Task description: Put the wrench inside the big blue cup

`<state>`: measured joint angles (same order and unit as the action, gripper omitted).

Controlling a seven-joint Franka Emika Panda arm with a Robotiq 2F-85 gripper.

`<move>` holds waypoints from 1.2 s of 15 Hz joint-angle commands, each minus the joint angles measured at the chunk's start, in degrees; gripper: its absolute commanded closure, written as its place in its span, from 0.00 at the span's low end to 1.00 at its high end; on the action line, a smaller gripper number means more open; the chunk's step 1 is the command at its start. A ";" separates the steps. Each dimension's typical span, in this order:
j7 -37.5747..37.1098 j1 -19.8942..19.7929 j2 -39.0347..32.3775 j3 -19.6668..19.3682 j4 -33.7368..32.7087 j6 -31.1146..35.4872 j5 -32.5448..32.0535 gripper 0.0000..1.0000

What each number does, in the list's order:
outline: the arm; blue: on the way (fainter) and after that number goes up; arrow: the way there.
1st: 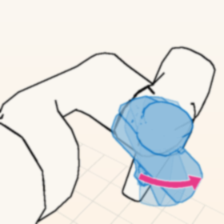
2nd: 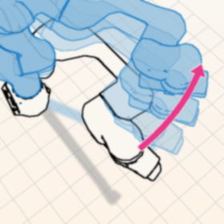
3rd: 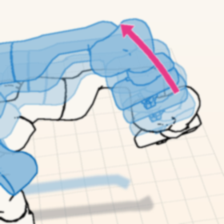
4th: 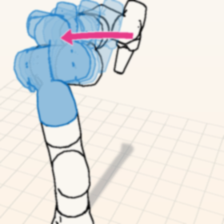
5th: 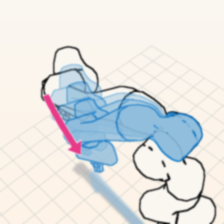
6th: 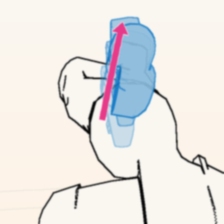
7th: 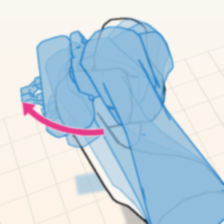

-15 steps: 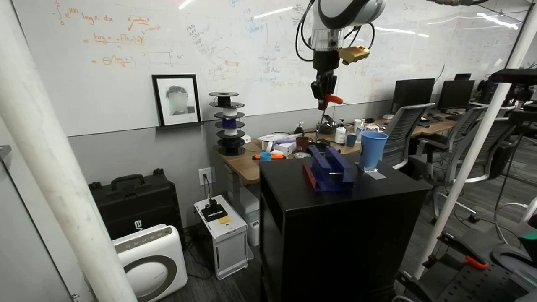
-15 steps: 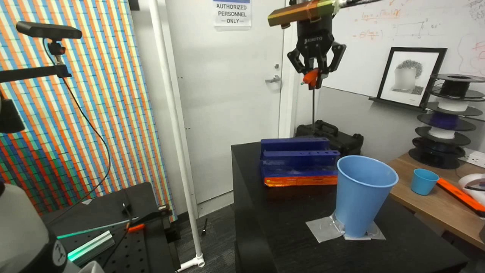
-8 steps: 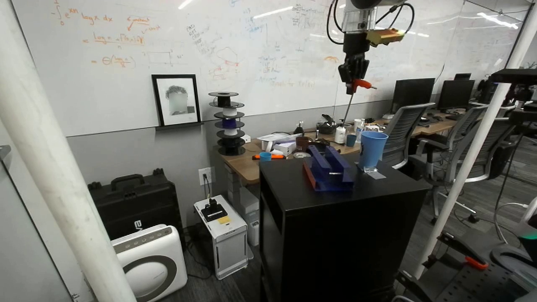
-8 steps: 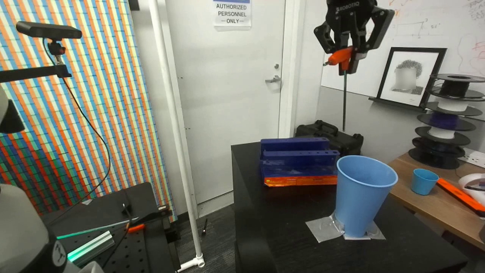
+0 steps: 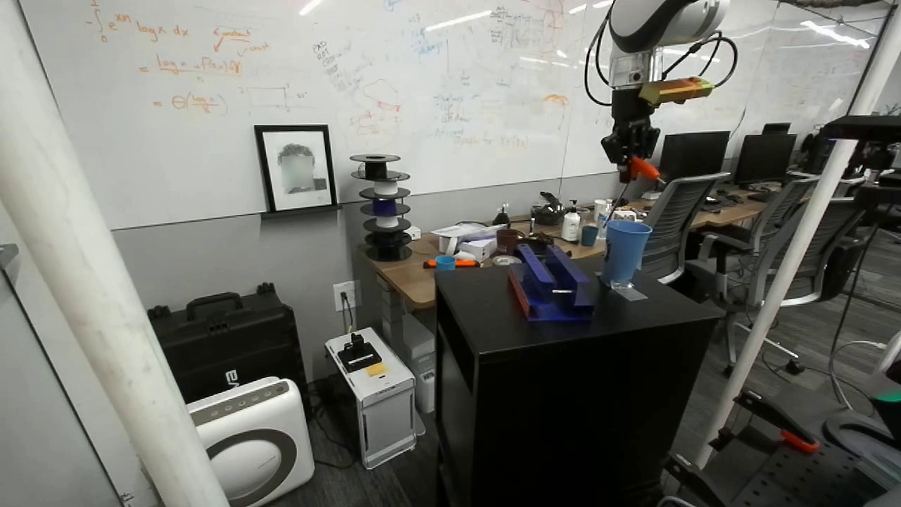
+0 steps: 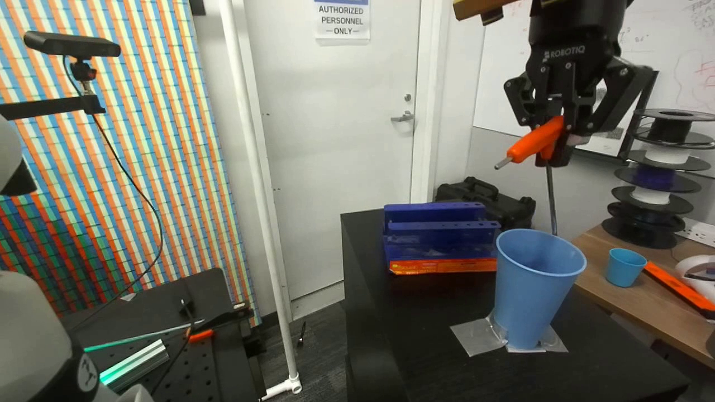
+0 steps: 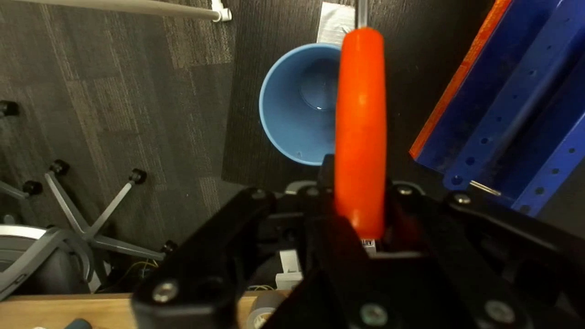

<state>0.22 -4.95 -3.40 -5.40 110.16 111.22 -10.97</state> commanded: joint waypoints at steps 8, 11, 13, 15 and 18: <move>-5.17 1.17 3.51 1.36 -0.38 -1.36 0.59 0.90; -4.52 1.24 5.22 1.73 -0.82 -3.44 2.38 0.90; -3.29 1.12 5.68 1.71 -1.44 -6.15 5.32 0.90; -2.92 1.02 5.63 1.59 -2.05 -9.47 7.97 0.90; -4.93 0.88 5.73 1.50 -2.30 -13.28 8.74 0.90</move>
<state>-3.78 -4.02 1.75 -3.77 109.18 101.94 -3.56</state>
